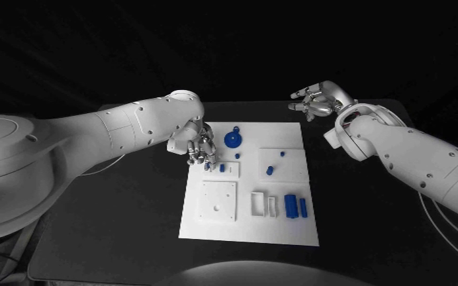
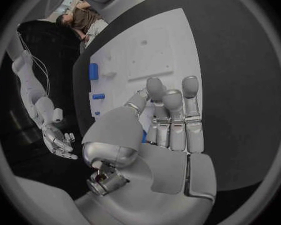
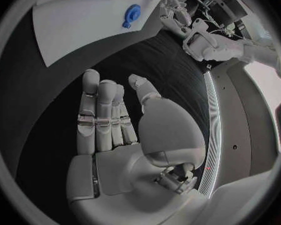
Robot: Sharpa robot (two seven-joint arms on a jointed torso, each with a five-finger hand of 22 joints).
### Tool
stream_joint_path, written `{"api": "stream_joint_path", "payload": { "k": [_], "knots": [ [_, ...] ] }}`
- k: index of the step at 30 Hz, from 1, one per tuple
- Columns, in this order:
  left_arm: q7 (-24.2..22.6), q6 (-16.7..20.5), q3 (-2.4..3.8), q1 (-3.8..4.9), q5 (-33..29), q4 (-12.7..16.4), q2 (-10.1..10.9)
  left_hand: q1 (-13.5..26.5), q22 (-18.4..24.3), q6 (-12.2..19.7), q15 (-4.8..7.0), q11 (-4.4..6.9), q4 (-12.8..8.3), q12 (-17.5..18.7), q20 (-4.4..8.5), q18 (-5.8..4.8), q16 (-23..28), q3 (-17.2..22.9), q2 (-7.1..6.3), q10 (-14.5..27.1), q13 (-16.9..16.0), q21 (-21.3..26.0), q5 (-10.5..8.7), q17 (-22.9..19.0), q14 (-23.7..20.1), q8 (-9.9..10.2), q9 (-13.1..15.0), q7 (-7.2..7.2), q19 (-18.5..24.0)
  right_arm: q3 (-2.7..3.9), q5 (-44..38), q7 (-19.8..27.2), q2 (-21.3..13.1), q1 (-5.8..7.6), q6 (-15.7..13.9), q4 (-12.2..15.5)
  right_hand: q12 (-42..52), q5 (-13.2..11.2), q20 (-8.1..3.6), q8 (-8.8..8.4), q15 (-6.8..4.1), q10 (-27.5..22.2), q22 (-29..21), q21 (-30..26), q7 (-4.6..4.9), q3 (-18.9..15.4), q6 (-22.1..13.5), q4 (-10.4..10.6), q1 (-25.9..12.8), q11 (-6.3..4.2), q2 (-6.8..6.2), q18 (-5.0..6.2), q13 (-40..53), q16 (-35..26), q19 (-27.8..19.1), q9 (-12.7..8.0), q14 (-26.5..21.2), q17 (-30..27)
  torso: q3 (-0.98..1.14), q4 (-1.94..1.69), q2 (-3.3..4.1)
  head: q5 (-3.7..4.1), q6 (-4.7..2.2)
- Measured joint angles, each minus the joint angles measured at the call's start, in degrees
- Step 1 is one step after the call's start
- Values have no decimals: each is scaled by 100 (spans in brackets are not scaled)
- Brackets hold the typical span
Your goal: Assemble the parts on the task board
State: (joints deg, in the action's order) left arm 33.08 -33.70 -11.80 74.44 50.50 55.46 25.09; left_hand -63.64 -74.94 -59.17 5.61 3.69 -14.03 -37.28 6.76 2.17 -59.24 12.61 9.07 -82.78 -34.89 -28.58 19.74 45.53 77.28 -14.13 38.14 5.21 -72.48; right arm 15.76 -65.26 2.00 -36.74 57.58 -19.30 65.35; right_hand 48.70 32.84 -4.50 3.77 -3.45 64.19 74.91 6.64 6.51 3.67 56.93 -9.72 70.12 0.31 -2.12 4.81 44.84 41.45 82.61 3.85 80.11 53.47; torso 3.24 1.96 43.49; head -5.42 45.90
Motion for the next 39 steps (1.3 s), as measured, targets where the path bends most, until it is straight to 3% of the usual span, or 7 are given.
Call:
{"api": "stream_joint_path", "payload": {
  "k": [3,7,14,27,39],
  "knots": [
    [-15,-48,-3,-4,-14,-73,-52,0,0,0,0,0,0,-26,0,0,0,0,0,0,0,0,0,0,0,6,40,0,0,0,0,0,7,0,2,-2,0,0,0,0,0,0,0,0,0,0,0,0,0,0,0,0,0,0,0,0,0,0,-2,-3,0,-2,0],
    [-30,-94,-7,-25,-26,-156,-117,-23,0,0,0,10,0,-26,0,0,0,0,23,11,-3,0,-152,-1,0,56,55,0,0,0,-1,0,16,0,5,-2,0,0,0,0,0,0,0,0,0,0,0,0,0,0,0,0,0,0,0,0,0,0,-4,-3,1,-9,0],
    [-49,-168,-16,-75,-38,-301,-167,-30,1,0,0,13,-15,-26,0,0,-28,-15,30,13,-8,0,-161,0,0,87,71,0,0,0,-1,0,17,0,7,-2,0,0,0,0,0,0,0,0,0,0,0,0,0,0,0,0,0,0,0,0,0,0,-5,-5,1,-9,8],
    [-60,-174,-26,-139,-85,-457,-218,-30,2,1,0,18,1,-26,0,0,-40,1,30,19,-13,-24,95,30,0,98,201,-1,0,0,-2,0,20,-1,11,1,0,0,0,0,0,0,0,0,0,15,0,-6,0,0,0,0,0,0,0,0,0,0,-4,-5,1,-3,15],
    [-49,-108,-33,-167,-184,-555,-226,16,3,1,0,17,36,-26,0,0,-40,36,76,18,-18,-24,95,11,0,64,239,-1,0,0,-7,0,33,-1,13,-1,0,0,0,0,0,0,0,0,0,40,0,-8,0,0,0,0,0,0,0,0,0,0,-3,-8,3,1,27]
  ]
}}
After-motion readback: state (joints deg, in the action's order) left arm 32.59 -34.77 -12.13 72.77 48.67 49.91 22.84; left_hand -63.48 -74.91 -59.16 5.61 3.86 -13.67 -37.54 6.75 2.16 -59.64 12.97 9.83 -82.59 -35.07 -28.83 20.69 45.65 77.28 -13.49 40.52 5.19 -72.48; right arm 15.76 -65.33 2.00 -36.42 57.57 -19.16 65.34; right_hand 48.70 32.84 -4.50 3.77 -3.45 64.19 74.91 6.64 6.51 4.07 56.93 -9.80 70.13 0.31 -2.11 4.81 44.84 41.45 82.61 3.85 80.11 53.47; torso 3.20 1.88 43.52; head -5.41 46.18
